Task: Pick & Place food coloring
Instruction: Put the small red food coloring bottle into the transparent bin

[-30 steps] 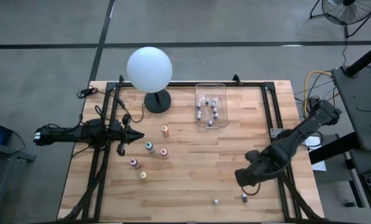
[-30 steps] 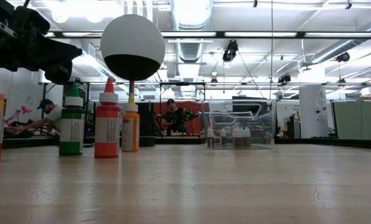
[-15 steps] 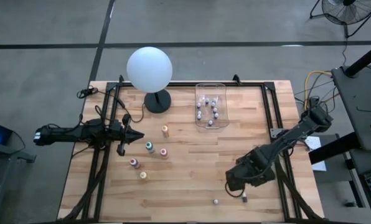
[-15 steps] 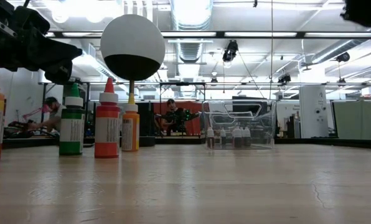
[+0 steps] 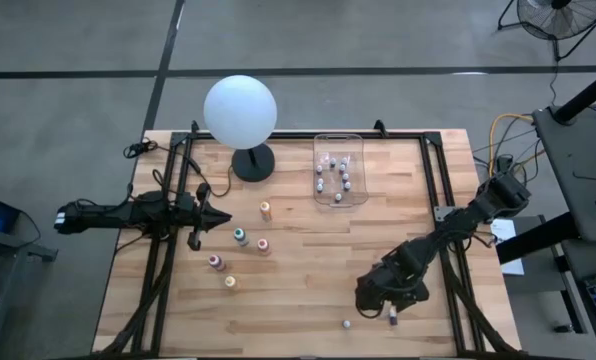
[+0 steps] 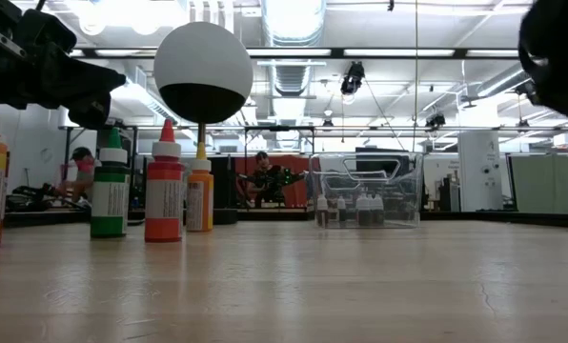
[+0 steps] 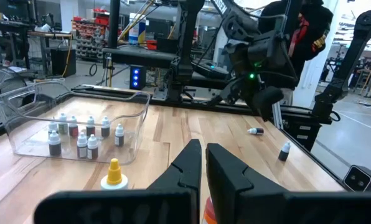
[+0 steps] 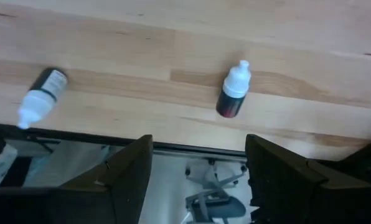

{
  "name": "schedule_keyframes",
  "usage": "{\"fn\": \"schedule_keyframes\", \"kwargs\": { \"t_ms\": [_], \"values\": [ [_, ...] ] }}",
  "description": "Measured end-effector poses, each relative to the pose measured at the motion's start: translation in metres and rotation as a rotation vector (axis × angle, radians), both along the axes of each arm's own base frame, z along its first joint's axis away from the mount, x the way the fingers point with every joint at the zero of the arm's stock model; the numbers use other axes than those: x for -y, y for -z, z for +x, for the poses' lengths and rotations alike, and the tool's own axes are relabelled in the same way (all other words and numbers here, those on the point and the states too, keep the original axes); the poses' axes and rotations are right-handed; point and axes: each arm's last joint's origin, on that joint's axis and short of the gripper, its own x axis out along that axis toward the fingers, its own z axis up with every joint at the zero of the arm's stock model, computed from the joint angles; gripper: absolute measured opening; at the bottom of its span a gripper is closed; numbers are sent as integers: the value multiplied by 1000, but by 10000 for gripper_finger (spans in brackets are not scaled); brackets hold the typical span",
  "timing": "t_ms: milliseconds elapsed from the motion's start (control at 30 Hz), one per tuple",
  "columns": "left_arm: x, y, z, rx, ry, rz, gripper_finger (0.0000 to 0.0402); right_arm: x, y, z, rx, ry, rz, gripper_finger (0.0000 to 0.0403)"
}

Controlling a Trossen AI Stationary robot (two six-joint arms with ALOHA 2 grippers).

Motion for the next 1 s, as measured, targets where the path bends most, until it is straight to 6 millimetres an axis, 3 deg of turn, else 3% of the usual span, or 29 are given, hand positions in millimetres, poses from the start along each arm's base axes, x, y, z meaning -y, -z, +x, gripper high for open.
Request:
{"fn": "schedule_keyframes", "kwargs": {
  "t_ms": [433,1000],
  "values": [
    [0,0,0,0,0,0,0,10,30,-10,-4,6,107,239],
    [0,0,0,-1,0,0,0,23,53,-21,-16,-9,150,236]
  ]
}}
